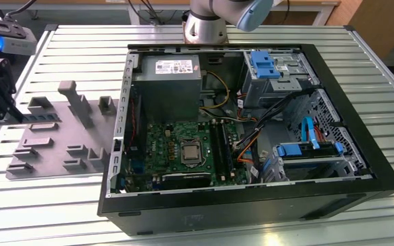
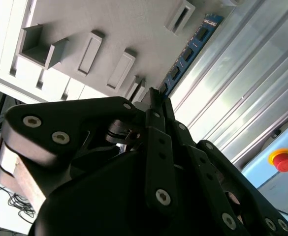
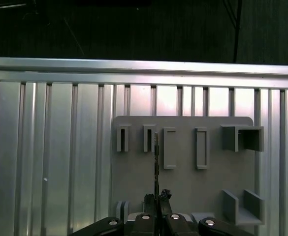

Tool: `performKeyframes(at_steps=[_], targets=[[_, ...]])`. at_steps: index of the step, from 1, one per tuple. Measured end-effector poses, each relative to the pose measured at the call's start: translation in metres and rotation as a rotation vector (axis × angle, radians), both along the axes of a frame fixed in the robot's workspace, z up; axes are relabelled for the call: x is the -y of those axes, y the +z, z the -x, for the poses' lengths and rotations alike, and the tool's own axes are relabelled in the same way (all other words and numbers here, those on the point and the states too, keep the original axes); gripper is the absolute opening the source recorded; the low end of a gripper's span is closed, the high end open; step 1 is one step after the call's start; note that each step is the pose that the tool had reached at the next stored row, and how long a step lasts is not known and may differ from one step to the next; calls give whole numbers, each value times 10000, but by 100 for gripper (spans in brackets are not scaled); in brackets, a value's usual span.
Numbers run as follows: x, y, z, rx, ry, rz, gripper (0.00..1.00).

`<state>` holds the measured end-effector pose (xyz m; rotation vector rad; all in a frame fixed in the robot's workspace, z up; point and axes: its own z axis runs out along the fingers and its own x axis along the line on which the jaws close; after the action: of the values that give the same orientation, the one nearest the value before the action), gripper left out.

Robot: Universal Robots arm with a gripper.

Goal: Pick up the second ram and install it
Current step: 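Pick up the second ram and move it above second insertion slot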

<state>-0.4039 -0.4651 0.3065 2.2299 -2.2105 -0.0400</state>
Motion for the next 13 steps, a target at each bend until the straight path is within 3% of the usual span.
performKeyframes(at_steps=[13], targets=[[-4,115,0,0,0,0,14]])
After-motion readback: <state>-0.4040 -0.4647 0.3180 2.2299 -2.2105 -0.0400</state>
